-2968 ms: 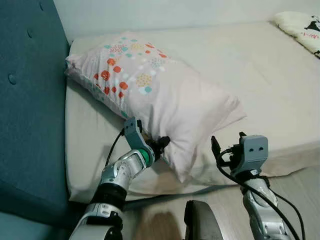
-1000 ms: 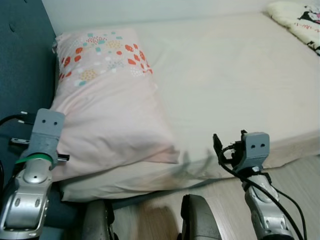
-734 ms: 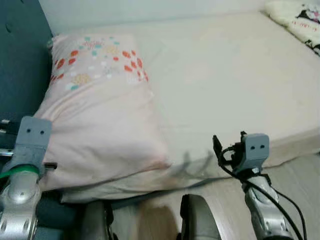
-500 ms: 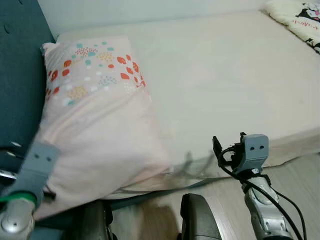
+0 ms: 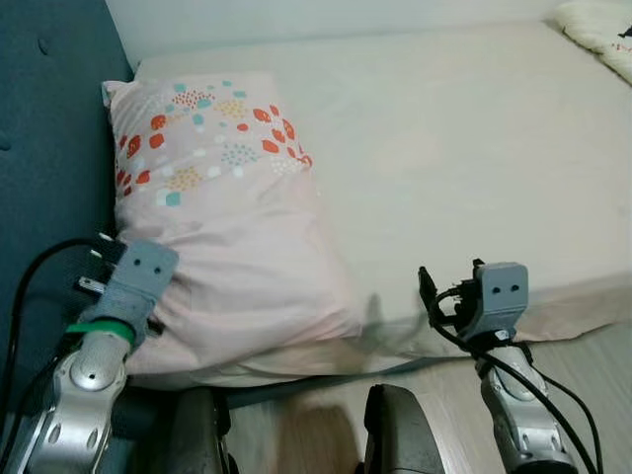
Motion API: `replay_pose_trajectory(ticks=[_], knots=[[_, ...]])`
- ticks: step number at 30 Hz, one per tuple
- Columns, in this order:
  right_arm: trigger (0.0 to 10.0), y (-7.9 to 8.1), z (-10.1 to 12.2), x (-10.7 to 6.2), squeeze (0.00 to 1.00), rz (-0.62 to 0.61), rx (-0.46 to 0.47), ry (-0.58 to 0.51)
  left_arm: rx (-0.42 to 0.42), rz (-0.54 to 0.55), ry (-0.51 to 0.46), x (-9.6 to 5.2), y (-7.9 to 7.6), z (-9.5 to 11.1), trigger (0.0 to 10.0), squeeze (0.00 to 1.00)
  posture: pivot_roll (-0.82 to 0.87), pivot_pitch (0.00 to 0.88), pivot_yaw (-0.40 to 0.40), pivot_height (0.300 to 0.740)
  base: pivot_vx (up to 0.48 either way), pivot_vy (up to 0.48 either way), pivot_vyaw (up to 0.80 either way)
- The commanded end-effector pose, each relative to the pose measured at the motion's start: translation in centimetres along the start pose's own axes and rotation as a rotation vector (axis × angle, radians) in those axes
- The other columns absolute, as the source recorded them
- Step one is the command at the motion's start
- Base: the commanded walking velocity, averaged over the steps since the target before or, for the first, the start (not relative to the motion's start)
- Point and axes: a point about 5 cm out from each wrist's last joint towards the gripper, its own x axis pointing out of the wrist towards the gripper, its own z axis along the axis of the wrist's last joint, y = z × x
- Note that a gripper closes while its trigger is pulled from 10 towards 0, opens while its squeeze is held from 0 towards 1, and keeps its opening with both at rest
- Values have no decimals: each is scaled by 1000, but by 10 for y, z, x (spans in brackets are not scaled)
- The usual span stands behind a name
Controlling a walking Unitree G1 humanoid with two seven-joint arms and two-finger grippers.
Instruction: Clean up the room
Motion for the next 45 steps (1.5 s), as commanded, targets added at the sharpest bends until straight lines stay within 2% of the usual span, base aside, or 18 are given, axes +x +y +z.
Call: replay_pose_trajectory(ticks=[1, 3, 4, 7, 8, 13, 15, 17, 22, 23, 24, 26, 27, 32, 36, 40, 42, 45], knots=[[10000, -4, -6, -6, 0, -19, 5, 19, 37, 62, -3, -2, 7, -1, 10000, 1000, 49, 161, 6, 575, 0, 0, 0], [10000, -4, -6, -6, 0, -20, 5, 19, 68, 74, 31, -5, 9, -6, 10000, 1000, 41, 153, 6, 575, 0, 0, 0], [10000, -4, -6, -6, 0, -18, 6, 19, 89, 75, 75, -8, 12, -13, 10000, 773, 41, 153, 6, 575, 0, 0, 0], [10000, -3, -7, -5, 0, -14, 7, 21, 94, 123, 102, -15, 20, -19, 10000, 773, 52, 155, 4, 575, 0, 0, 0], [10000, -2, -7, -5, 0, -10, 8, 22, 94, 180, 94, -20, 29, -18, 10000, 0, 66, 155, 0, 575, 0, 0, 0], [10000, 3, -7, -1, 0, 10, 15, 22, 36, 298, -17, -26, 46, 0, 10000, 0, 83, 153, -10, 575, 0, 0, 0], [10000, 6, -5, 2, 0, 22, 16, 15, -145, 276, -127, -18, 40, 26, 10000, 0, 73, 141, -11, 575, 0, 0, 0], [10000, 4, -2, 4, 0, 20, 15, 5, -217, 272, -186, -14, 44, 41, 10000, 0, 73, 141, -11, 575, 0, 0, 0], [10000, 0, 0, 3, 0, 6, 15, -2, -207, 244, -274, -15, 53, 55, 10000, 0, 80, 141, -7, 575, 0, 0, 0], [10000, -3, -4, 0, 0, -2, 15, 8, -127, 68, -245, -19, 38, 49, 10000, 0, 100, 139, -1, 575, 0, 0, 0], [10000, -3, -4, 0, 0, -2, 15, 8, -127, 68, -245, -19, 38, 49, 10000, 0, 100, 139, -1, 575, 0, 0, 0], [10000, -2, -9, -4, 0, -7, 17, 25, -111, -195, -91, -36, 12, 19, 10000, 0, 97, 140, 9, 575, 0, 0, 0], [10000, 1, -11, -5, 0, -7, 27, 28, -76, -280, 62, -54, -4, -16, 10000, 0, 97, 140, 9, 575, 0, 0, 0], [10000, 5, -11, -5, 0, 2, 32, 28, 3, -316, 261, -77, -12, -64, 10000, 0, 99, 141, 10, 575, 0, 0, 0], [10000, 5, -11, -5, 0, 4, 32, 29, 13, -309, 294, -81, -10, -73, 10000, 0, 99, 141, 10, 575, 0, 0, 0], [10000, 0, -10, -1, 0, 6, 24, 26, -137, 20, 26, -57, 32, -31, 10000, 0, 111, 143, -4, 575, 0, 0, 0], [10000, 1, -9, 0, 0, 7, 25, 23, -213, 24, -27, -49, 35, -16, 10000, 0, 111, 143, -4, 575, 0, 0, 0], [10000, 4, -6, 0, 0, 9, 33, 11, -407, -153, -203, -37, 24, 36, 10000, 0, 106, 143, -9, 575, 0, 0, 0]])
